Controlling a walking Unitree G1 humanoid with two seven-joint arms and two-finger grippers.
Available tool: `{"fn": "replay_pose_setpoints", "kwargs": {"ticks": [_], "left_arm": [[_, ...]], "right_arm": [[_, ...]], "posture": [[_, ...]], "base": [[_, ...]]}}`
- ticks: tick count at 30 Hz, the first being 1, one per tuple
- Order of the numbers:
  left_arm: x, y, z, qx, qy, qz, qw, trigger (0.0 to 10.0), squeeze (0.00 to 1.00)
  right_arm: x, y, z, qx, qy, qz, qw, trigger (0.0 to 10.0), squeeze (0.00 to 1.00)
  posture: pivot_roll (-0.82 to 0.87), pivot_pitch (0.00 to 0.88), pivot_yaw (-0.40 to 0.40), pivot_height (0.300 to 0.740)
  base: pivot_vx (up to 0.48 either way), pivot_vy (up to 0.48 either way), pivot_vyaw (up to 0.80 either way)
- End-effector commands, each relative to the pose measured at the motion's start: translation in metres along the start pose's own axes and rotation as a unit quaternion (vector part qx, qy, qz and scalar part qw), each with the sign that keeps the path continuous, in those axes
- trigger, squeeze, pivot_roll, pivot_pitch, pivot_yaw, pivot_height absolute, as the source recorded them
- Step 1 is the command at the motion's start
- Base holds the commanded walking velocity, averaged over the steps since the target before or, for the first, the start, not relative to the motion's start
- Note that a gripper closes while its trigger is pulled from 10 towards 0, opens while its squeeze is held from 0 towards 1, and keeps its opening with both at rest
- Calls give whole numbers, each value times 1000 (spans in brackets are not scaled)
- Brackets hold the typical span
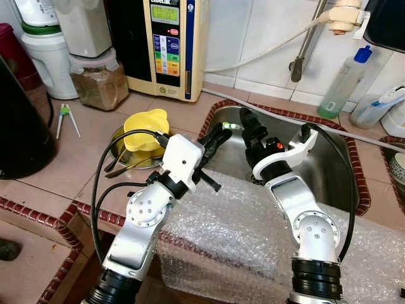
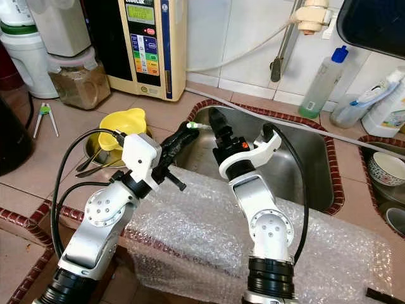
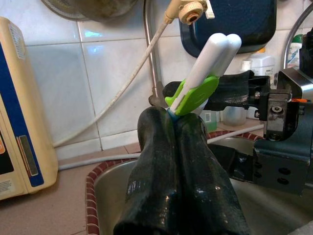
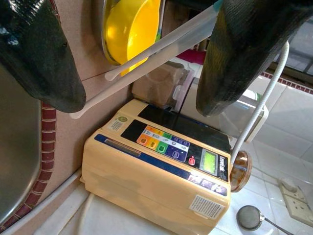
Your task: Kitchen organization
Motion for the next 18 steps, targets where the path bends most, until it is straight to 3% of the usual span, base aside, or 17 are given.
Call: {"fn": "replay_pose_setpoints", "kwargs": {"ticks": [1,18], "left_arm": [[6,6,-1,12,-10,1,1000,0,0],[6,6,-1,12,-10,1,1000,0,0]], "right_arm": [[-33,-18,-15,-6,49,-49,998,8863,0],[-33,-18,-15,-6,49,-49,998,8863,0]], "posture": [[15,53,-50,740],[15,53,-50,740]], "base": [[0,0,0],[0,0,0]]}}
Point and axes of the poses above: a point about 5 cm out from each wrist's last joint towards the gripper, its own z axis pointing back from the gripper into the wrist, its own y axis along the axis of the wrist's last joint, x = y × z, the point moved 5 cm from there along -z, pointing out of the wrist towards the gripper, and after that the axes turned 3 degrees about -z, right-handed, at the moved point
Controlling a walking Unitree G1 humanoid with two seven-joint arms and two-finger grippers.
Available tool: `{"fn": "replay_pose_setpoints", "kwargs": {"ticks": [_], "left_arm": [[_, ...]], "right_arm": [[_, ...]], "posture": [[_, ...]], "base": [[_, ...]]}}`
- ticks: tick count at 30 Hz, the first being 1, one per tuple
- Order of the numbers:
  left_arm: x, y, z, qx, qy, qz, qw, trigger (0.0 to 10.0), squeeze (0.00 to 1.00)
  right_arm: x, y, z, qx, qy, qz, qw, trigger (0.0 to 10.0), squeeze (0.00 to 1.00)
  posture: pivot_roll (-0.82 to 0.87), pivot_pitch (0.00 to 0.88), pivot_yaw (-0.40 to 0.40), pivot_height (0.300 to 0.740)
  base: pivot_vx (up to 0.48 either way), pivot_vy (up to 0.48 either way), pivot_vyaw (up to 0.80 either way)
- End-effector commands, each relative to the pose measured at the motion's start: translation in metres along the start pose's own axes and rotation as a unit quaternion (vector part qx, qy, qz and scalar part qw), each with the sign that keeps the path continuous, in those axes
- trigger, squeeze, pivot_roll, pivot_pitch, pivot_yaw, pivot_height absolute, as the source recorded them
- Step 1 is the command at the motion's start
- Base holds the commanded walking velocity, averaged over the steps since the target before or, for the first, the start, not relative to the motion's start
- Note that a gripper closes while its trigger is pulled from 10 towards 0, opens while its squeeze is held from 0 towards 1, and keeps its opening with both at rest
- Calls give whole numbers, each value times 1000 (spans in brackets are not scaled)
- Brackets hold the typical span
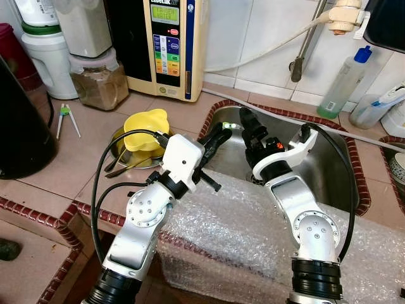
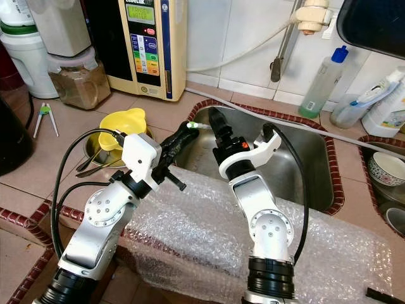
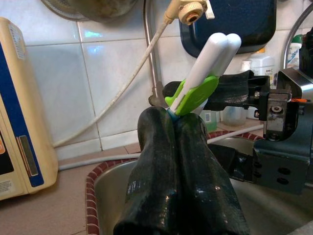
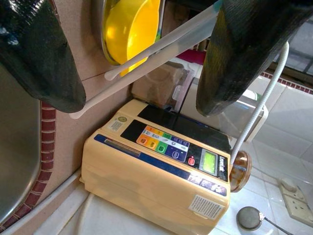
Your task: Kitchen organization
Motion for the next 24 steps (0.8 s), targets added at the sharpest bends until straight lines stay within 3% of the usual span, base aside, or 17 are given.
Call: {"fn": "replay_pose_setpoints", "kwargs": {"ticks": [1,4,5,6,7,9,17,20,21,23,24], "left_arm": [[6,6,-1,12,-10,1,1000,0,0],[6,6,-1,12,-10,1,1000,0,0],[-5,6,-1,12,17,-5,1000,10000,0],[-15,6,-1,12,39,-12,999,10000,0],[-15,6,-1,12,39,-12,999,10000,0],[-26,7,-1,13,62,-19,998,10000,0],[-23,11,-5,24,53,-5,998,10000,0],[-20,12,-7,30,45,5,999,9412,0],[-19,11,-9,29,41,2,999,9608,0],[-19,11,-9,28,40,2,999,9725,0],[-19,11,-10,28,39,1,999,9373,0]], "right_arm": [[-32,-18,-15,-6,49,-49,998,8863,0],[-32,-18,-15,-6,50,-51,997,8863,0],[-29,-15,-17,-9,51,14,999,10000,0],[-23,-7,-16,-9,47,65,997,10000,0],[-23,-7,-16,-9,47,65,997,10000,0],[-15,4,-14,-5,38,117,992,10000,0],[-10,16,-8,1,35,136,990,10000,0],[-12,17,-8,-17,42,144,988,10000,0],[-13,17,-7,-43,50,189,980,10000,0],[-11,19,-6,-63,55,237,968,10000,0],[-8,22,-5,-71,54,269,959,10000,0]], "posture": [[15,53,-50,740],[15,52,-49,740],[27,40,-55,740],[24,37,-52,740],[24,37,-52,740],[20,34,-47,740],[15,30,-32,740],[11,31,-26,740],[10,32,-22,740],[11,31,-20,740],[11,31,-20,740]], "base": [[0,0,0],[0,0,0],[0,0,0],[0,0,0],[0,0,0],[0,0,0],[0,0,0],[0,0,0],[0,0,0],[0,0,0],[0,0,0]]}}
Point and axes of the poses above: a point about 5 cm out from each wrist's last joint towards the gripper, its own z axis pointing back from the gripper into the wrist, its own y axis along the axis of the wrist's last joint, x = y × z, the point moved 5 cm from there along -z, pointing out of the wrist towards the gripper, and after that the axes turned 3 degrees about -z, right-handed, at the moved point
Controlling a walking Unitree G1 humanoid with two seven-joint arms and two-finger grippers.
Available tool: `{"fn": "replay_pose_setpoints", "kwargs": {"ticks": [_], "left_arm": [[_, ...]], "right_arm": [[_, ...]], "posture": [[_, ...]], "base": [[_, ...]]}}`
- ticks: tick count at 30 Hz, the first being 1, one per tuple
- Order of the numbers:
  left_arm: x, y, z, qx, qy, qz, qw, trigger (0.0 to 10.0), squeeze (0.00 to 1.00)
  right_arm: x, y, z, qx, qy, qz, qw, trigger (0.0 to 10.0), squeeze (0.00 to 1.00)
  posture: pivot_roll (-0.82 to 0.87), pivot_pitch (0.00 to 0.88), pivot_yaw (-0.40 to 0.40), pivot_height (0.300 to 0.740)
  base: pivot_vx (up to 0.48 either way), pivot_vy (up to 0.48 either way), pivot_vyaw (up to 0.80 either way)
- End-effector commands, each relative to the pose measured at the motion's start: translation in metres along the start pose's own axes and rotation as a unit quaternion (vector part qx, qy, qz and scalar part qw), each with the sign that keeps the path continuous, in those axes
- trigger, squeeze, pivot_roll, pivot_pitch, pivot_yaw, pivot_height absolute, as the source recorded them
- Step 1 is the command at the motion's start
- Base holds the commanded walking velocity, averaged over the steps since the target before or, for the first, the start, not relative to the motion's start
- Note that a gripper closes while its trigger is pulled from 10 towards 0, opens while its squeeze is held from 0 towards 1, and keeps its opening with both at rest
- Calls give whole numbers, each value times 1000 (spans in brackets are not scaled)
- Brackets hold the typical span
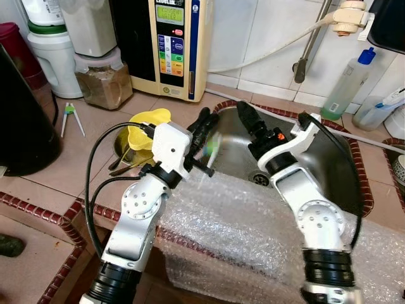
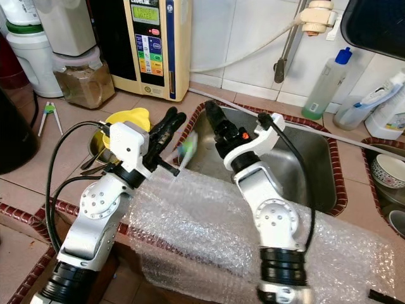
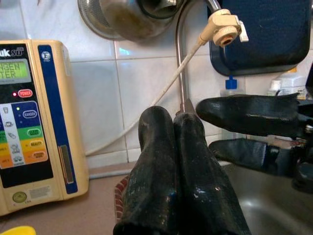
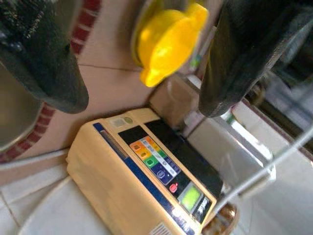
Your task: Kitchen organization
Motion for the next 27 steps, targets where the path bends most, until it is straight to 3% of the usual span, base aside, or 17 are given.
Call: {"fn": "replay_pose_setpoints", "kwargs": {"ticks": [1,4,10,16,17,18,19,20,27], "left_arm": [[3,2,-4,6,-9,0,1000,9255,0],[0,2,-3,3,-2,-3,1000,9608,0],[-6,0,-1,-2,11,-11,1000,10000,0],[-17,-3,1,-12,33,-14,999,10000,0],[-18,-4,1,-13,36,-8,999,10000,0],[-20,-5,2,-15,44,-7,999,10000,71],[-22,-6,2,-17,51,-4,999,10000,620],[-24,-6,3,-18,57,2,998,10000,1000],[-32,-8,3,-22,77,2,997,10000,1000]], "right_arm": [[3,2,1,-22,6,57,998,10000,0],[11,14,5,-22,1,88,996,10000,0],[11,19,8,-20,1,99,995,10000,0],[-3,1,15,-48,33,141,988,10000,0],[-6,-2,16,-54,40,147,987,10000,882],[-8,-5,17,-59,45,152,986,10000,1000],[-9,-7,19,-63,49,154,985,10000,1000],[-11,-9,21,-68,55,160,983,10000,1000],[-21,-21,28,-85,75,202,973,10000,1000]], "posture": [[14,31,-21,740],[16,34,-25,740],[15,34,-27,740],[15,40,-20,740],[15,40,-20,740],[14,41,-18,740],[12,41,-17,740],[11,41,-17,740],[5,41,-26,740]], "base": [[0,0,0],[0,0,0],[0,0,0],[0,0,0],[0,0,0],[0,0,0],[0,0,0],[0,0,0],[0,0,0]]}}
Point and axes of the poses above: a point about 5 cm out from each wrist's last joint towards the gripper, its own z axis pointing back from the gripper into the wrist, its own y axis along the axis of the wrist's last joint, x = y × z, the point moved 5 cm from there along -z, pointing out of the wrist towards the gripper, and after that the axes turned 3 degrees about -z, right-handed, at the moved point
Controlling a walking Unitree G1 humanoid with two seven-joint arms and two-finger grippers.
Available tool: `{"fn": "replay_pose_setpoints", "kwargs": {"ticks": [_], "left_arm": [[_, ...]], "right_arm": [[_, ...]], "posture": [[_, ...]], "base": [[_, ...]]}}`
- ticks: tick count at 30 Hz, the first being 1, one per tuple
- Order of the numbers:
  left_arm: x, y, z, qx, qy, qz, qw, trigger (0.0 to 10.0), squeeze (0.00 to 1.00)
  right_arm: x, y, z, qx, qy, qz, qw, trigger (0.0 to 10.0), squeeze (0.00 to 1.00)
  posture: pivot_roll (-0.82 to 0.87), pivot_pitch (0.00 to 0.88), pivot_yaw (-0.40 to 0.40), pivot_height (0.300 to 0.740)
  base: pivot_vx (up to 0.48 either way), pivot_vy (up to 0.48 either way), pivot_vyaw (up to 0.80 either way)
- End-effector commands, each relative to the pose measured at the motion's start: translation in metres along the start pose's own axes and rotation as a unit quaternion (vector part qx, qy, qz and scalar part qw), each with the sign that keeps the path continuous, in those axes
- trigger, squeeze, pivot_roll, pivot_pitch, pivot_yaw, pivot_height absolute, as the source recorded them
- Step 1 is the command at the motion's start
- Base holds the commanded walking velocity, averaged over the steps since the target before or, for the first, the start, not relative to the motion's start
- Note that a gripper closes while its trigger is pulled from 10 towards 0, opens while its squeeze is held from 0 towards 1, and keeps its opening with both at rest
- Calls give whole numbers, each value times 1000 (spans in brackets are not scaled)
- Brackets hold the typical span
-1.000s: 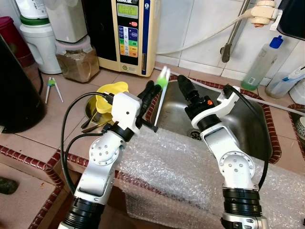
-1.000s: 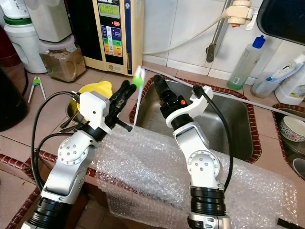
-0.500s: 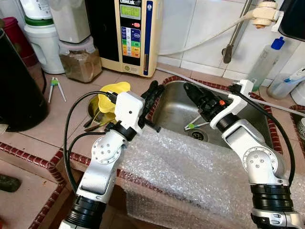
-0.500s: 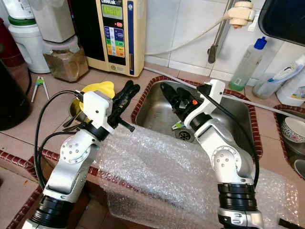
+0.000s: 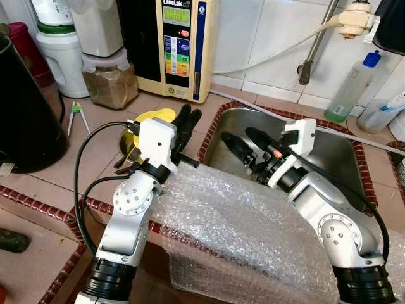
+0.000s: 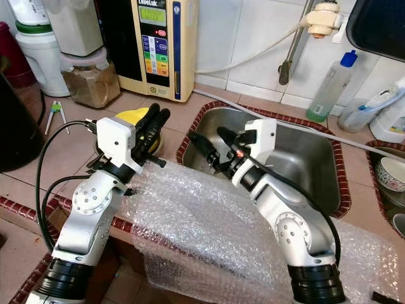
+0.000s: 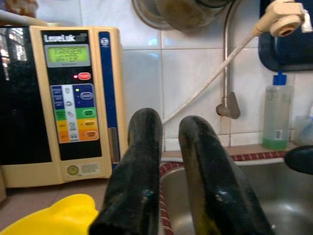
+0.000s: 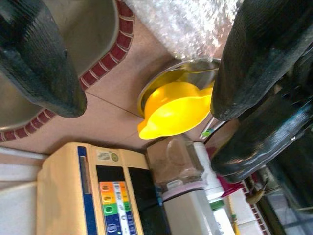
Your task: Kitchen organization
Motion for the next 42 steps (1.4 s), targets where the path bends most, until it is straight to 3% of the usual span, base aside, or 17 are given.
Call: {"fn": "replay_pose_setpoints", "kwargs": {"ticks": [1,3,8,9,10,11,17,28,33,34,35,36,42], "left_arm": [[-2,1,-4,-1,6,1,1000,10000,1000],[-8,-1,-4,-7,26,-7,1000,10000,1000],[-22,-9,-2,-31,62,-24,997,10000,1000],[-30,-14,0,-44,82,-26,995,10000,1000],[-50,-24,4,-72,127,-27,989,10000,1000],[-50,-24,4,-72,127,-27,989,10000,1000],[-88,-46,12,-140,210,-22,968,10000,1000],[-113,-74,13,-227,258,10,939,10000,1000],[-112,-83,8,-255,249,35,934,10000,1000],[-111,-85,5,-267,238,37,933,9333,0],[-110,-87,4,-275,233,37,932,9333,0],[-108,-90,3,-285,228,50,930,0,0],[-104,-91,-1,-301,206,44,930,0,0]], "right_arm": [[-8,3,1,5,11,20,1000,10000,1000],[-18,2,1,15,15,26,999,10000,1000],[-25,0,3,21,15,30,999,10000,1000],[-28,-2,4,21,17,35,999,10000,1000],[-36,-7,7,16,28,45,998,10000,1000],[-36,-7,7,16,28,45,998,10000,1000],[-48,-16,18,2,50,50,997,10000,1000],[-55,-22,25,-14,63,76,995,10000,1000],[-57,-23,25,-16,67,84,994,10000,1000],[-57,-23,25,-17,66,87,994,10000,1000],[-57,-23,25,-17,66,88,994,10000,1000],[-57,-23,25,-17,64,89,994,10000,1000],[-57,-24,25,-19,62,92,994,10000,1000]], "posture": [[8,42,-29,740],[9,42,-31,740],[11,45,-32,740],[9,47,-31,740],[4,48,-30,740],[4,48,-30,740],[-6,48,-26,740],[-13,53,-20,740],[-17,53,-16,740],[-20,54,-15,740],[-20,54,-15,740],[-24,55,-13,740],[-22,57,-12,740]], "base": [[0,0,0],[0,0,0],[0,0,0],[0,0,0],[0,0,0],[0,0,0],[0,0,0],[0,0,0],[0,0,0],[0,0,0],[0,0,0],[0,0,0],[0,0,0]]}}
Point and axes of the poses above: a point about 5 cm out from each wrist's last joint towards the gripper, its own z axis pointing back from the gripper into the wrist, its own y axis along the axis of the wrist's last joint, x = y × z, the point moved 5 cm from there along -z, pointing out of the wrist towards the gripper, and after that the axes turned 3 degrees about -z, right-handed, at the moved point
